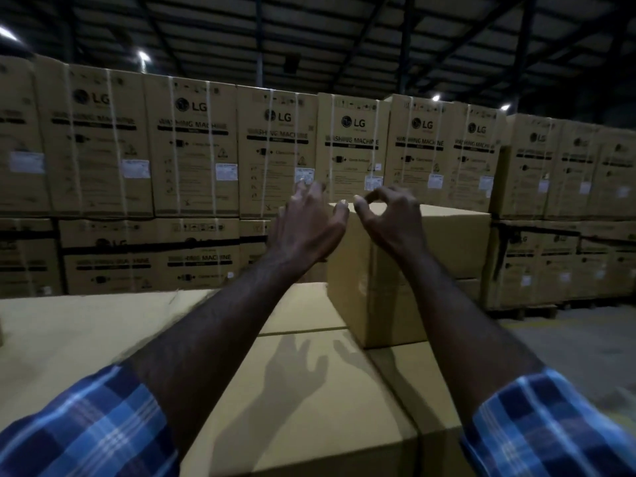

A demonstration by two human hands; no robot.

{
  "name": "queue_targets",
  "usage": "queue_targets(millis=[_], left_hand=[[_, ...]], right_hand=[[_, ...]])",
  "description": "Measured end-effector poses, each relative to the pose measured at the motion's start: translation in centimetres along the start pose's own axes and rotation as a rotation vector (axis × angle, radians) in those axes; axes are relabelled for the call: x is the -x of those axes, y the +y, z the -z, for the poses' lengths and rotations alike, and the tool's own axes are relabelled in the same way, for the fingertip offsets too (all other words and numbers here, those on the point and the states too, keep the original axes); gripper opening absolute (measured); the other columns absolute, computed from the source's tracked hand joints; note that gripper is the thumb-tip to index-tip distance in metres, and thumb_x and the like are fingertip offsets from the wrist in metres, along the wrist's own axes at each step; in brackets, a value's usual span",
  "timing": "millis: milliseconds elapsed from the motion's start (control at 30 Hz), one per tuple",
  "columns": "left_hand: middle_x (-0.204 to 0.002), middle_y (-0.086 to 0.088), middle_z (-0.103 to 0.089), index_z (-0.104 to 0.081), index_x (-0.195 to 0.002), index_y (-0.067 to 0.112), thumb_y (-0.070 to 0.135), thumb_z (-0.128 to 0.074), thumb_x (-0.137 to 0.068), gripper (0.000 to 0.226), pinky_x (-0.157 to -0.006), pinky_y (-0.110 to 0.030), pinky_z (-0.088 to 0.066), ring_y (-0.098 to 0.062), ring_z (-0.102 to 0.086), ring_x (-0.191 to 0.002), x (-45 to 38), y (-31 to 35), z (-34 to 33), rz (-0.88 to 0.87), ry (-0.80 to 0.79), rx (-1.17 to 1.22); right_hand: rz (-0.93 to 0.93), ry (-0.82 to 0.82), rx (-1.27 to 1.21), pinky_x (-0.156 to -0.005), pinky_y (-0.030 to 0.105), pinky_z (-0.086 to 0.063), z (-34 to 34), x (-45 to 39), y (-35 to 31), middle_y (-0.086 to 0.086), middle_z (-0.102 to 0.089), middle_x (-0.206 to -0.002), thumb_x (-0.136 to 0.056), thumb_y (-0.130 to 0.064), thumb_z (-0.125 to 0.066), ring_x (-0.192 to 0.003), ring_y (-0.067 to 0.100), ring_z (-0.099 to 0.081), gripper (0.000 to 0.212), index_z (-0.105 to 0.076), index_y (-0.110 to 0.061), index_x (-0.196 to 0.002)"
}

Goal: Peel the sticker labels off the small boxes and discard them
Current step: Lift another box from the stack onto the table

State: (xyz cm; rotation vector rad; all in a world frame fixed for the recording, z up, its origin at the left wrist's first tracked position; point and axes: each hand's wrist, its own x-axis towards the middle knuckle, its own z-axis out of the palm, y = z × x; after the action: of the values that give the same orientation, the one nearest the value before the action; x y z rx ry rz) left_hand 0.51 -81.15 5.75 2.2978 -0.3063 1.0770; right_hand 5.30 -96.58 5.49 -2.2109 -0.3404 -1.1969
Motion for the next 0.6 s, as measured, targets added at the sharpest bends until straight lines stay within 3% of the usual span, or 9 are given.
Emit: queue_targets(millis=[133,267,433,600], left_hand=[[-0.155,-0.009,-0.031,-0.041,-0.139,0.019,0.046,-0.047,-0.093,0.054,-0.094,-0.047,-0.048,-0.029,-0.049,-0.126,3.4,-5.9,9.8,-0.018,0.037,-0.083],[-0.156,-0.008,-0.029,-0.042,-0.139,0.019,0.044,-0.049,-0.093,0.053,-0.095,-0.045,-0.045,-0.029,-0.047,-0.129,8.3,-13.4,20.6,0.033,0.064,-0.206],[-0.153,-0.008,-0.034,-0.043,-0.137,0.019,0.044,-0.051,-0.092,0.053,-0.093,-0.045,-0.046,-0.029,-0.049,-0.126,14.3,-21.8,32.6,0.158,0.098,-0.343],[-0.154,-0.008,-0.033,-0.046,-0.135,0.02,0.045,-0.051,-0.09,0.051,-0.096,-0.046,-0.046,-0.03,-0.05,-0.125,18.6,-28.4,42.4,0.248,0.137,-0.448]], right_hand=[[0.072,-0.005,-0.098,-0.082,0.032,-0.043,-3.7,3.3,-11.0,0.009,-0.065,-0.111,-0.089,-0.042,-0.06,-0.109,0.022,-0.055,0.031,-0.069,-0.014,-0.097],[0.157,-0.028,-0.216,-0.084,0.036,-0.047,-7.9,7.4,-23.3,0.007,-0.066,-0.107,-0.089,-0.043,-0.059,-0.105,0.02,-0.056,0.031,-0.069,-0.015,-0.096],[0.253,-0.129,-0.366,-0.076,0.026,-0.037,-14.1,12.4,-37.8,0.005,-0.067,-0.102,-0.089,-0.04,-0.06,-0.099,0.017,-0.057,0.027,-0.07,-0.016,-0.093],[0.289,-0.205,-0.505,-0.081,0.032,-0.047,-19.1,16.7,-49.0,0.005,-0.069,-0.101,-0.088,-0.037,-0.061,-0.097,0.018,-0.059,0.026,-0.071,-0.014,-0.094]])
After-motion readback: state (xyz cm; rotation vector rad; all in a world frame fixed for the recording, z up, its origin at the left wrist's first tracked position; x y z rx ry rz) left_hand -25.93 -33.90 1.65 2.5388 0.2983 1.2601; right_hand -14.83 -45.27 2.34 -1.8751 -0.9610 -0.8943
